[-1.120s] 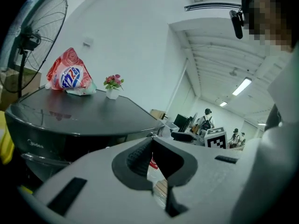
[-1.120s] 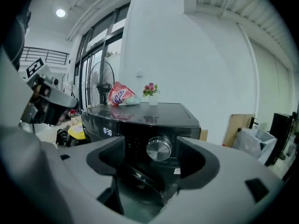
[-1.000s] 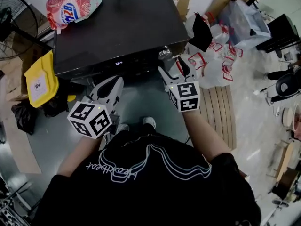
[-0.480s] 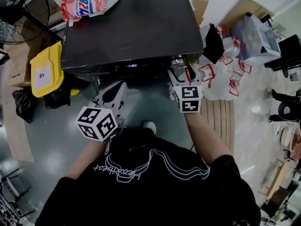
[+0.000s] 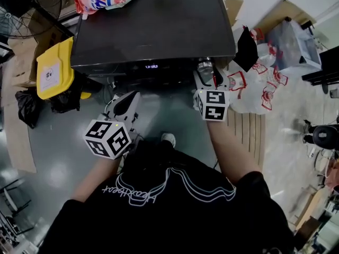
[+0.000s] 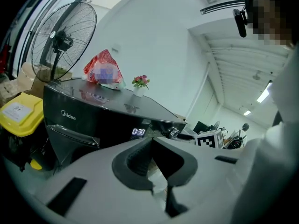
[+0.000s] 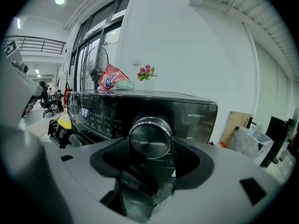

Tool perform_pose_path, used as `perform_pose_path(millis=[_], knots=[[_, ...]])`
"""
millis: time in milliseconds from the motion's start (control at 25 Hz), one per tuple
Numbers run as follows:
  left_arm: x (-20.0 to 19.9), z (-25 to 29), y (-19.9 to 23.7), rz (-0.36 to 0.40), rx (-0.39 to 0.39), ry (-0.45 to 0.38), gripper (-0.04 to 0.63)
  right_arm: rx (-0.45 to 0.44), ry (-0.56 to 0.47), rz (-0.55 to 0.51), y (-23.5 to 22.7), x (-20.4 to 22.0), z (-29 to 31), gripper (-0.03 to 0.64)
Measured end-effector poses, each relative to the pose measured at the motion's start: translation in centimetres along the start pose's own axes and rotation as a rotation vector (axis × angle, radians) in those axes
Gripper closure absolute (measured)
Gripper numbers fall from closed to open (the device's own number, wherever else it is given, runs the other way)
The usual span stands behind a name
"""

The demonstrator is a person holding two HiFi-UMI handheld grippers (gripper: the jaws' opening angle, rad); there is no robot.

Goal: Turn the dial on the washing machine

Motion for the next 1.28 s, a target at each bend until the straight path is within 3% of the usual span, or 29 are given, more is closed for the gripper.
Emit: perform_pose_path(millis=[440,880,1280], knots=[[1.3,-0.8,-0.3,-0.027,-0.014,0.0,0.589,-0.04,-0.006,0.039,-0.4,0.0,0.1,0.335],[-0.1,-1.0,-0.9,-0.001,0.005,-0.02,0.589,-0.18,-0.018,0.25,-1.2,0.4,0.3,0.334],[-0.8,-1.4,-1.7,0.017,-0.003,-0.012,0.589,-0.266,-0.002,0.36,-1.8,0.4,0.4,0.334]])
Point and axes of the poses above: the fingertips, and each gripper's own axes: z forward along the fingers, y to its left, x out of its underside, the point moved 9 cm from there along -z, backward along the fingers, and after that the axes turned 15 degrees about y, right-handed, at the moved point
